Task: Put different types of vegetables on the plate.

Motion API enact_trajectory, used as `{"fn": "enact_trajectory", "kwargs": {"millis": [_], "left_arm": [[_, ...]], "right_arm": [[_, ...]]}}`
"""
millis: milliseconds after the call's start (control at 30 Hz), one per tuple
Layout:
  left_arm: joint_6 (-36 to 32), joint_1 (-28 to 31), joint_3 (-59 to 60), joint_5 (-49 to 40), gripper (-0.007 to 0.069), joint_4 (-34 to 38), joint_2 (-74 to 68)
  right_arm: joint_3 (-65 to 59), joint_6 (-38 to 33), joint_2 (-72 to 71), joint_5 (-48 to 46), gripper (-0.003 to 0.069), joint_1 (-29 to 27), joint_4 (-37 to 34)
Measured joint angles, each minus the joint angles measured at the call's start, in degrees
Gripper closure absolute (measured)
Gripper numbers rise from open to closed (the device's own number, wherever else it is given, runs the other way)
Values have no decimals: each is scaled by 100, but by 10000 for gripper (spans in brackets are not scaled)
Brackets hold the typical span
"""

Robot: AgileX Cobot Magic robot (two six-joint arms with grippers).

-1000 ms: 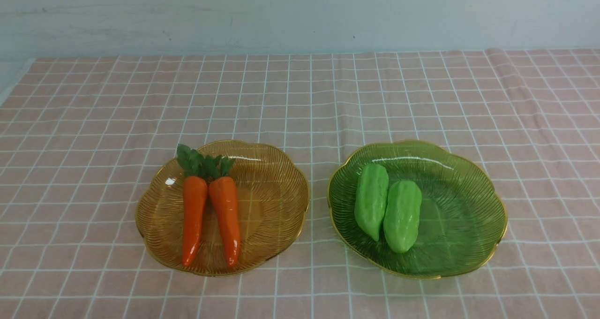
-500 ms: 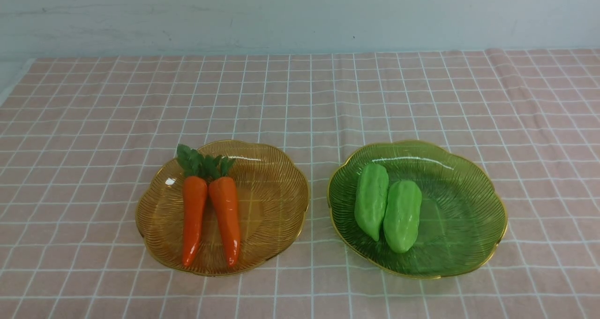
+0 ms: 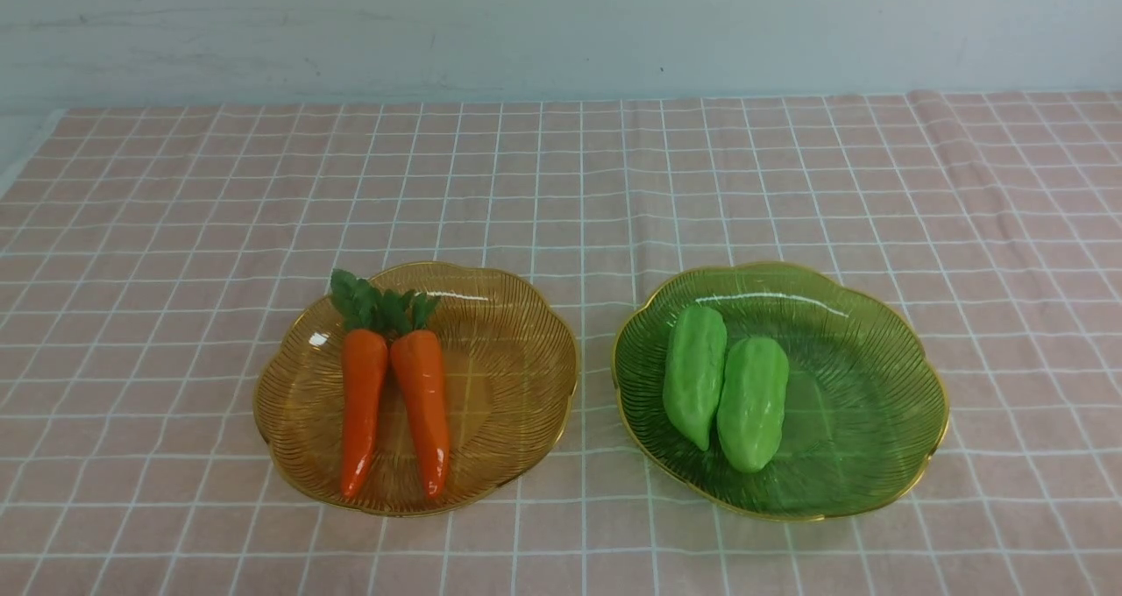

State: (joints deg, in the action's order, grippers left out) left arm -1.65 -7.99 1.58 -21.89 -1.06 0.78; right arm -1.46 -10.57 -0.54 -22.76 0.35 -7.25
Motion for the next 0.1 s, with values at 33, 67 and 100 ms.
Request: {"fn": "enact_trajectory", "kwargs": {"millis": [33,67,100], "left_arm": [[0,0,0,0,628,0,0],[0,0,0,0,628,0,0],[0,0,0,0,628,0,0]], "right_arm": [[0,0,0,0,676,0,0],[0,0,0,0,676,0,0],[0,0,0,0,676,0,0]]}}
